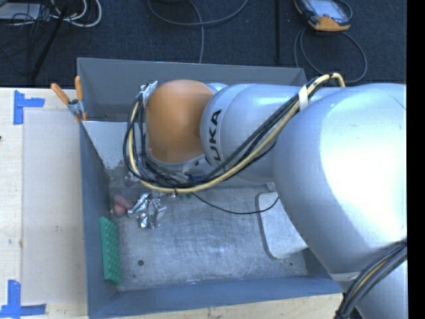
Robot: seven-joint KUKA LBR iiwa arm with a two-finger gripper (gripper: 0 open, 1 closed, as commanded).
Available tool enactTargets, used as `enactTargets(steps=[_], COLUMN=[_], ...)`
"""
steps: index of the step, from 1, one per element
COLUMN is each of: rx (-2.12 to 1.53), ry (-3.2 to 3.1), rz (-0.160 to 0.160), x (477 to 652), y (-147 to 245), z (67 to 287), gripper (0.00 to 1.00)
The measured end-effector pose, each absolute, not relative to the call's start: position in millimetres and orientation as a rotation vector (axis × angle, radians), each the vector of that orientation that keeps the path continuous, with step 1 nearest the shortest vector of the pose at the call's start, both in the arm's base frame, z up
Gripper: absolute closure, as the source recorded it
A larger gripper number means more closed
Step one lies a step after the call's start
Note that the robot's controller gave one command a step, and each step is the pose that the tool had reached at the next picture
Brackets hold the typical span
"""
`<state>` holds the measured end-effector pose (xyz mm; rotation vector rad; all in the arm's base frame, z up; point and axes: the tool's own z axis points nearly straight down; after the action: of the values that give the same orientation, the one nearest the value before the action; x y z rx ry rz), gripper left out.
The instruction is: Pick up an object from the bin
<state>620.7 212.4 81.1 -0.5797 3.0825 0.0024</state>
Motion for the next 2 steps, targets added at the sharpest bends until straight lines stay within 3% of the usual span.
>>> enactTargets(steps=[1, 2], rx=[-0.574, -0.432], ry=[3.085, 3.102], rz=[0.003, 0.003], x=[620.1, 616.7], y=[211, 201], z=[81, 196], gripper=[1.0, 1.0])
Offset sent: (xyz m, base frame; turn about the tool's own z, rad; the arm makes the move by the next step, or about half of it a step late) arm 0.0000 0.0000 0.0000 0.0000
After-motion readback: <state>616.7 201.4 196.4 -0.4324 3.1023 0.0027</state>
